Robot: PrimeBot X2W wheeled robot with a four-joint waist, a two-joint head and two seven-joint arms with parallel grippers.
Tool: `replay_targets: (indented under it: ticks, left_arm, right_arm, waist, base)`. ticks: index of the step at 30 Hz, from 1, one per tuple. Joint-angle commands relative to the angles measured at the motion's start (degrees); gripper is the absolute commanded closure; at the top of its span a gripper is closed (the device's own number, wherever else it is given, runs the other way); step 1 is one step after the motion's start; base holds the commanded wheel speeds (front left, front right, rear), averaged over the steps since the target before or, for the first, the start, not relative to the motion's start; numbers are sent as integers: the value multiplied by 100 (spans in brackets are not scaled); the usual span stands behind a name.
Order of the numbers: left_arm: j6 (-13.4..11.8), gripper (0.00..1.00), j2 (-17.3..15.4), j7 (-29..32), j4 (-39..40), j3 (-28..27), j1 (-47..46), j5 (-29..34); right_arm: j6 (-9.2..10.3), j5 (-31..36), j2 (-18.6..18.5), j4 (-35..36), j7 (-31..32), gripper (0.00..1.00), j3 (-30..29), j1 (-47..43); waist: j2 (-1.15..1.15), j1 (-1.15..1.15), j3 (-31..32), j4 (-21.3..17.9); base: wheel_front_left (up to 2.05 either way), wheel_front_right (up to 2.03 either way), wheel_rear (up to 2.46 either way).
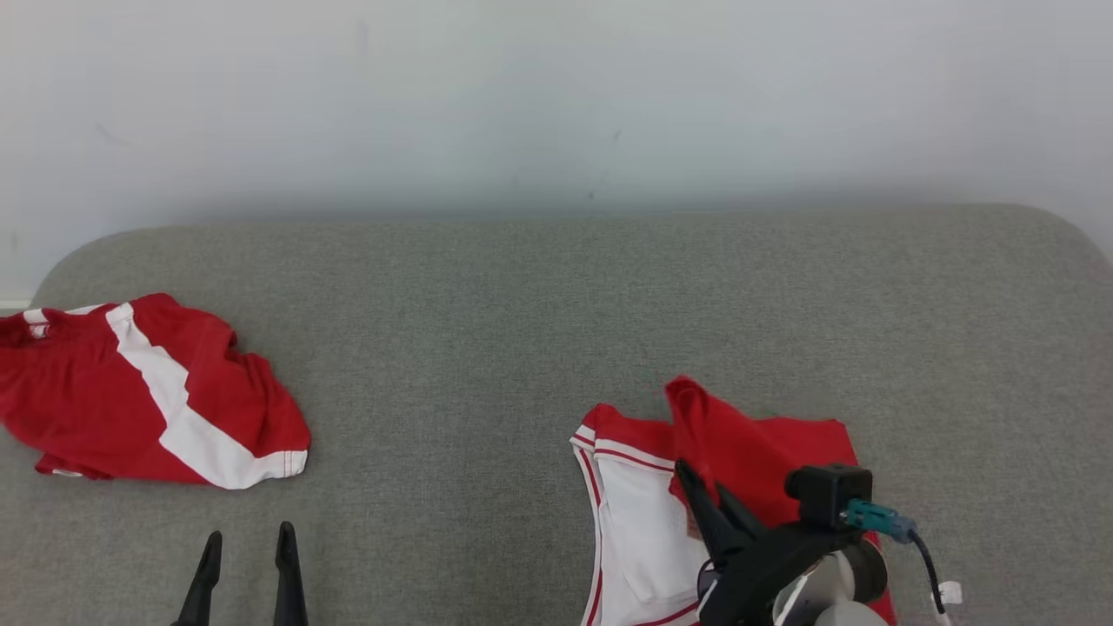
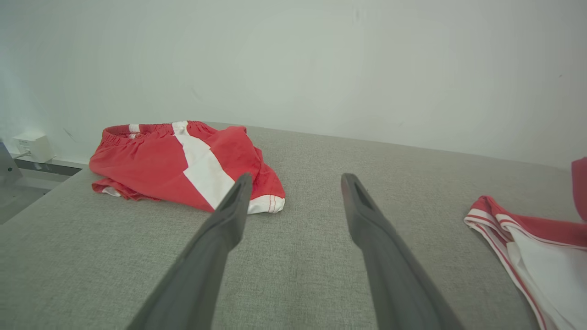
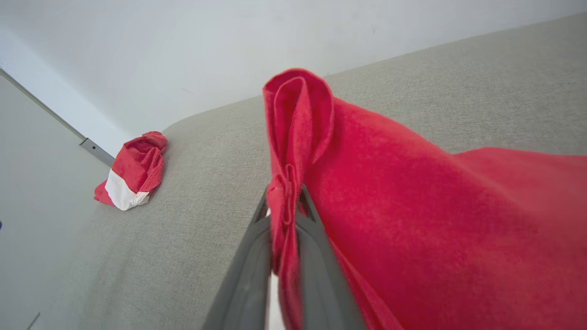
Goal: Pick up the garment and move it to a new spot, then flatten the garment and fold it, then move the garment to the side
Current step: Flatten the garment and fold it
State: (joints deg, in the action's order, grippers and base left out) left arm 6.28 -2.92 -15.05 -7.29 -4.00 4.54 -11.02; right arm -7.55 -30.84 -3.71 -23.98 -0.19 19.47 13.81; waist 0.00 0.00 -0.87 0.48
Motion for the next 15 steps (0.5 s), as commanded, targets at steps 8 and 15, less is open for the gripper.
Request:
replay_targets:
  ticks: [8, 15]
  left_arm:
    - [-15, 0, 4, -18, -73, 58, -152, -77]
    - [-49, 0, 4, -18, -100, 80, -219, -101]
  right_arm:
    - [14, -287, 86, -410, -150, 100, 530, 155]
    - [14, -356, 80, -851, -468, 26, 716, 314]
  waist:
    - [0, 0, -81, 219]
    - [0, 0, -103, 256]
  base:
    - [0, 0, 0]
    - [0, 0, 0]
